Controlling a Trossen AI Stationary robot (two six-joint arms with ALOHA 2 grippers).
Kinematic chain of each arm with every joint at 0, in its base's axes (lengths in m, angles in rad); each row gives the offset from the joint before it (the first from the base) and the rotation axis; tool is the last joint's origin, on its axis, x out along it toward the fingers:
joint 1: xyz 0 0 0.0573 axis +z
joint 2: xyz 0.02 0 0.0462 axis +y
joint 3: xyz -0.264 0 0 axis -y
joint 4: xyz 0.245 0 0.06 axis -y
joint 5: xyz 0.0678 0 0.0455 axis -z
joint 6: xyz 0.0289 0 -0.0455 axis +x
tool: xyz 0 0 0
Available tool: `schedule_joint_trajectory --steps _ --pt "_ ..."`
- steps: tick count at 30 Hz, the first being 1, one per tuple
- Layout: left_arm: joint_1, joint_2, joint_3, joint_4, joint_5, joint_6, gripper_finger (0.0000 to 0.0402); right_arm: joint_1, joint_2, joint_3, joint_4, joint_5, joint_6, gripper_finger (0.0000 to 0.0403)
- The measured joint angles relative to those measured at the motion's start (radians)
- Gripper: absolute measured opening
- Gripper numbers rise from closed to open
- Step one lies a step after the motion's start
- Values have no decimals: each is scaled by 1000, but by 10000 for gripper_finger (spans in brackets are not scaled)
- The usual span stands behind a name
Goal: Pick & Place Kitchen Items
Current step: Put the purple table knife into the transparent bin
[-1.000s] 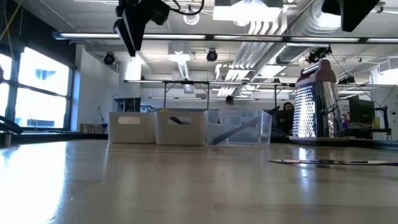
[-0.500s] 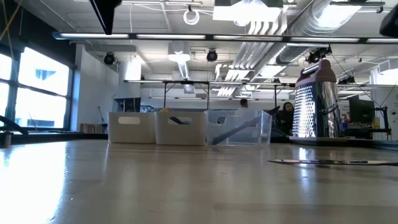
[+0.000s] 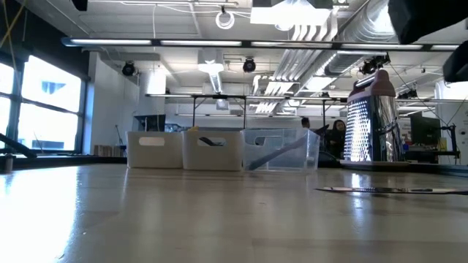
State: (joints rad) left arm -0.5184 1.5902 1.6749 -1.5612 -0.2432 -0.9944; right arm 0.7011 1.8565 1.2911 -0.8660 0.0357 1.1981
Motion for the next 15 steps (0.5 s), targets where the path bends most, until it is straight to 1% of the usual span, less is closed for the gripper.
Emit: schedule_joint_trajectory --steps 2,7,11,15 --pt "-31 0 0 0 0 -29 207 -21 0 0 0 -32 -37 231" --pt "-90 0 0 3 0 -91 207 -68 0 0 1 -62 -121 224" --pt "-136 0 0 14 -1 -137 207 -93 0 0 1 -78 -166 202" --pt "-187 0 0 26 -1 -181 207 -100 0 0 -2 -68 -202 177"
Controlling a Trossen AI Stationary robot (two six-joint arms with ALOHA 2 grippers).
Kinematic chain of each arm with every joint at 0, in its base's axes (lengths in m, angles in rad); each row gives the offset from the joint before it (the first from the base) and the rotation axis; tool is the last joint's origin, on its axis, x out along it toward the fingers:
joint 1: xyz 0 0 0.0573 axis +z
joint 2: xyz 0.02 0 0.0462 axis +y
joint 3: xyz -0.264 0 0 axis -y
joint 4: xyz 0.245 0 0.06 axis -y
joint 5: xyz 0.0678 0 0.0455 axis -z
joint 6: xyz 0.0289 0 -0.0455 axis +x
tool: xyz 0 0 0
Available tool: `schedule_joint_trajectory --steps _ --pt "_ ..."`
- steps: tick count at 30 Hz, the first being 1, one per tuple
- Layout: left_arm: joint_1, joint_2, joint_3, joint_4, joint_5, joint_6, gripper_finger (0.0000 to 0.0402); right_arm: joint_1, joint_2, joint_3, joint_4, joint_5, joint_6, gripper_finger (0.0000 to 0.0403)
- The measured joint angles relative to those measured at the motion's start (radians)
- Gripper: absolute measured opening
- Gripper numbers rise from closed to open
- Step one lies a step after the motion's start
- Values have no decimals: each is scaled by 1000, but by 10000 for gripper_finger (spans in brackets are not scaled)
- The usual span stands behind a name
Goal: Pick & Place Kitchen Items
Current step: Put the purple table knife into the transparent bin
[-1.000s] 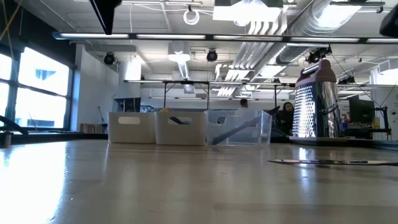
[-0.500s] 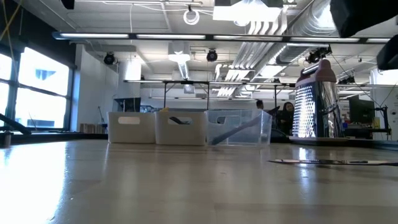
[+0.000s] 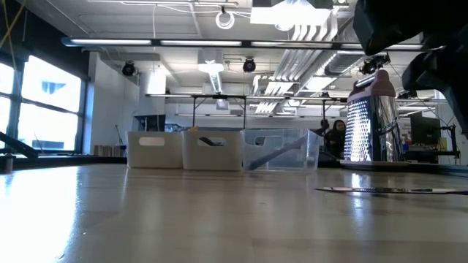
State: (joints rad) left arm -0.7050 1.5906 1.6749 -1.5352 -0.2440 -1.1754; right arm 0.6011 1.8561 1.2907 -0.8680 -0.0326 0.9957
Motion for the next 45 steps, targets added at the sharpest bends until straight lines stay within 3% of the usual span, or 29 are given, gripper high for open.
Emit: schedule_joint_trajectory --steps 10,18,27,34,37,43,45 --pt "-84 0 0 6 -22 -64 207 -1 0 -1 -52 3 8 160" --pt "-88 0 0 19 -37 -57 207 -2 -1 -88 -17 28 22 160" --pt "-87 0 -1 18 -63 -34 207 -7 -5 -187 209 -30 29 160" --pt "-87 0 -1 19 -65 -34 207 -22 -11 -255 228 -8 104 158" --pt "-87 0 -1 19 -80 -34 207 -26 -12 -267 230 -7 108 137" --pt "-87 0 -1 19 -85 -34 207 -26 -11 -270 216 -2 89 41" --pt "-87 0 -1 19 -88 -34 207 -26 -11 -270 217 -3 76 29"
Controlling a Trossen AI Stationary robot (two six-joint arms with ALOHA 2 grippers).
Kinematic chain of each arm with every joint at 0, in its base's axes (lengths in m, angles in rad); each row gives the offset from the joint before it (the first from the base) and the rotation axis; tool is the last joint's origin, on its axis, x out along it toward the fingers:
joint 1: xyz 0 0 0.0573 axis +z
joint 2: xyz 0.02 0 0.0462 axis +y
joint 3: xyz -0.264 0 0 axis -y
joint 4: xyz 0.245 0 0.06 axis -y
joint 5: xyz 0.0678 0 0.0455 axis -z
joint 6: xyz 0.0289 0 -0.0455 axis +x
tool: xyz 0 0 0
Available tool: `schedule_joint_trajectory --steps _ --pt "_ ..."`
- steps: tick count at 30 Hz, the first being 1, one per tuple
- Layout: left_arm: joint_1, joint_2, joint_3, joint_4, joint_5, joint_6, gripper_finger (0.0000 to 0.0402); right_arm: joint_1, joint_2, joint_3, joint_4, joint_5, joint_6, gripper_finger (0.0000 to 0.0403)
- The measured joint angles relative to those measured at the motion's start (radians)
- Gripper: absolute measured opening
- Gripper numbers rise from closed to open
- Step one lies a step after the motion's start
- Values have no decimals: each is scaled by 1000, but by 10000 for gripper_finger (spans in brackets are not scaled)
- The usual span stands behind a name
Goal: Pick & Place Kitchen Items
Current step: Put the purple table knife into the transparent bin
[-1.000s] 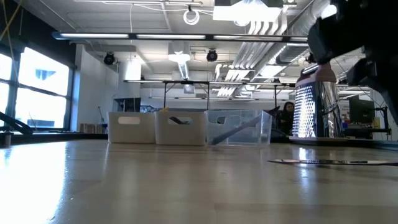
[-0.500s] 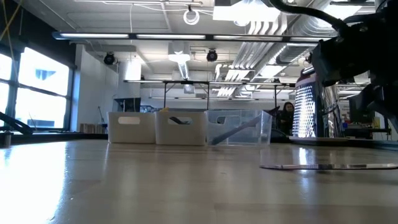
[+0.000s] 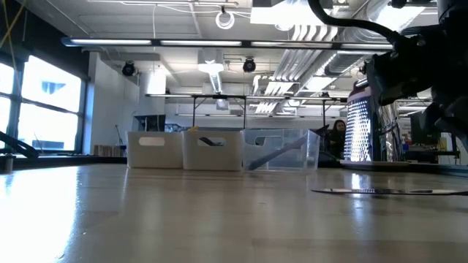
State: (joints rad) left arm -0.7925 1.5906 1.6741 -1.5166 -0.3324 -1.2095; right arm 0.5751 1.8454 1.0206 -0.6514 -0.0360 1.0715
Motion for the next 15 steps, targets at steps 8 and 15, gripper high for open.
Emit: schedule_joint_trajectory --steps 8,15 --pt "0 0 0 3 -4 0 207 0 0 0 -1 5 6 29" --pt "0 0 0 5 -16 -1 207 11 -5 -2 1 31 5 29"
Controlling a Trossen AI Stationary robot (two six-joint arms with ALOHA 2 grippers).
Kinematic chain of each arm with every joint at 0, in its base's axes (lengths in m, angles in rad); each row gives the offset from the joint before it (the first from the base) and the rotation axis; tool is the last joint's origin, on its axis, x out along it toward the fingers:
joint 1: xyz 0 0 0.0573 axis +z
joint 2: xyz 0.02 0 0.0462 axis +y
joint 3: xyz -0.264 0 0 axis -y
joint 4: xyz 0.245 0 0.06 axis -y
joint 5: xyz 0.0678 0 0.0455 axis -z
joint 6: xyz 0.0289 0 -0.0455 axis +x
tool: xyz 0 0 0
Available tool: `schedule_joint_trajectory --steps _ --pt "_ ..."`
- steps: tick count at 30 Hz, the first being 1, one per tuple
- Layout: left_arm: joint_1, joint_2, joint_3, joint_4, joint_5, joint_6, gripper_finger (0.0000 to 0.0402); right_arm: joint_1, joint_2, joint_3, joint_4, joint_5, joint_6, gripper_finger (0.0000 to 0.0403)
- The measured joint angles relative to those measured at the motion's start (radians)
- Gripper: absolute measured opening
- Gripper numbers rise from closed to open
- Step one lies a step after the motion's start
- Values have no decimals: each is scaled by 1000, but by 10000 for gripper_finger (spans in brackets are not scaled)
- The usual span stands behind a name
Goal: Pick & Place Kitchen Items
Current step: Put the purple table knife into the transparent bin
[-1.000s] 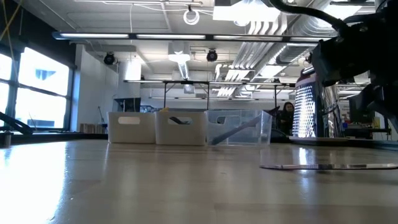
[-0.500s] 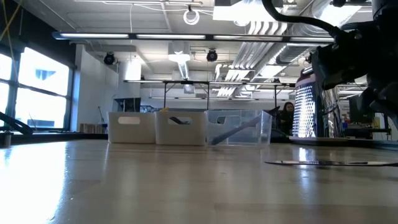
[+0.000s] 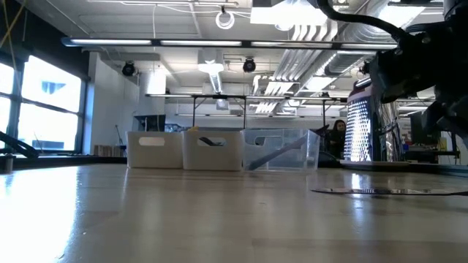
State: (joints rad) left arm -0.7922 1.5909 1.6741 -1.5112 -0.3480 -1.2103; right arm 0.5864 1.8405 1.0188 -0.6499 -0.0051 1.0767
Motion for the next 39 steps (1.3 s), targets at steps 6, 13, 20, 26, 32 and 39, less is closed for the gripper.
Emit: schedule_joint_trajectory --steps 6,13,20,26,32,39 --pt "0 0 0 -1 -3 0 207 18 -46 -7 5 32 20 29" --pt "0 0 0 -1 -4 1 207 49 -102 -10 -8 85 47 29" --pt "0 0 0 -1 -5 1 207 70 -106 10 -3 106 55 29" --pt "0 0 0 -2 1 12 207 76 -107 126 -238 163 41 29" --pt "0 0 0 -3 19 87 207 93 -109 340 -594 294 45 29" --pt "1 4 0 18 -107 321 207 49 -166 485 -824 557 -62 29"
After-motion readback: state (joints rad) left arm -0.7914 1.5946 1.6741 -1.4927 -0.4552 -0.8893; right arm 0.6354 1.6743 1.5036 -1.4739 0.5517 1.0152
